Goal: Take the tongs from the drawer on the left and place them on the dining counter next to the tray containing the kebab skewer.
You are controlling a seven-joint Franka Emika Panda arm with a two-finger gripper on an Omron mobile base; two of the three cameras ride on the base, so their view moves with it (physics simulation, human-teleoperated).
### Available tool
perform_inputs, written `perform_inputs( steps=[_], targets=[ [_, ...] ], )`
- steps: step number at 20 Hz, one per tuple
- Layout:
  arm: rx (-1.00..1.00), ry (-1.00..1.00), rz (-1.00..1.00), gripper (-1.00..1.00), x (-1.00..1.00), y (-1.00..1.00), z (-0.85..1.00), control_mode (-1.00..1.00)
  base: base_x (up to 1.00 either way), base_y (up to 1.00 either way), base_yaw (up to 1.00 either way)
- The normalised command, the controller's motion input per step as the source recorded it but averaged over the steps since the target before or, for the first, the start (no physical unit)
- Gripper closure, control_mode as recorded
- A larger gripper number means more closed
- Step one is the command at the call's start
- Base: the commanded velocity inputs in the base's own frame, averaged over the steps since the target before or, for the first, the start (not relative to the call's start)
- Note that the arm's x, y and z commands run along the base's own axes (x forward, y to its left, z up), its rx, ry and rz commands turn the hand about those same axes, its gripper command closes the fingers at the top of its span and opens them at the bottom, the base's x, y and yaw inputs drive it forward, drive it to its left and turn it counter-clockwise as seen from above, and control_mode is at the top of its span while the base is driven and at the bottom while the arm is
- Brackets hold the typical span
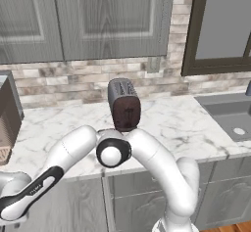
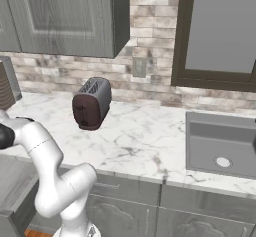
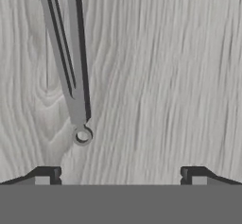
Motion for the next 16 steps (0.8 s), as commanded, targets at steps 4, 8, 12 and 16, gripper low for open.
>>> perform_inputs(
  steps=[4, 8, 12, 16],
  targets=[
    [0.00, 0.00, 0.00, -1.00, 0.00, 0.18, -0.24, -1.00, 0.00, 0.00, 0.00],
    [0.00, 0.00, 0.00, -1.00, 0.03, 0.09, -0.24, -1.00, 0.00, 0.00, 0.00],
    [0.00, 0.00, 0.00, -1.00, 0.14, 0.01, -0.21, -1.00, 0.00, 0.00, 0.00],
    [0.00, 0.00, 0.00, -1.00, 0.18, 0.04, -0.21, -1.00, 0.00, 0.00, 0.00]
  ],
)
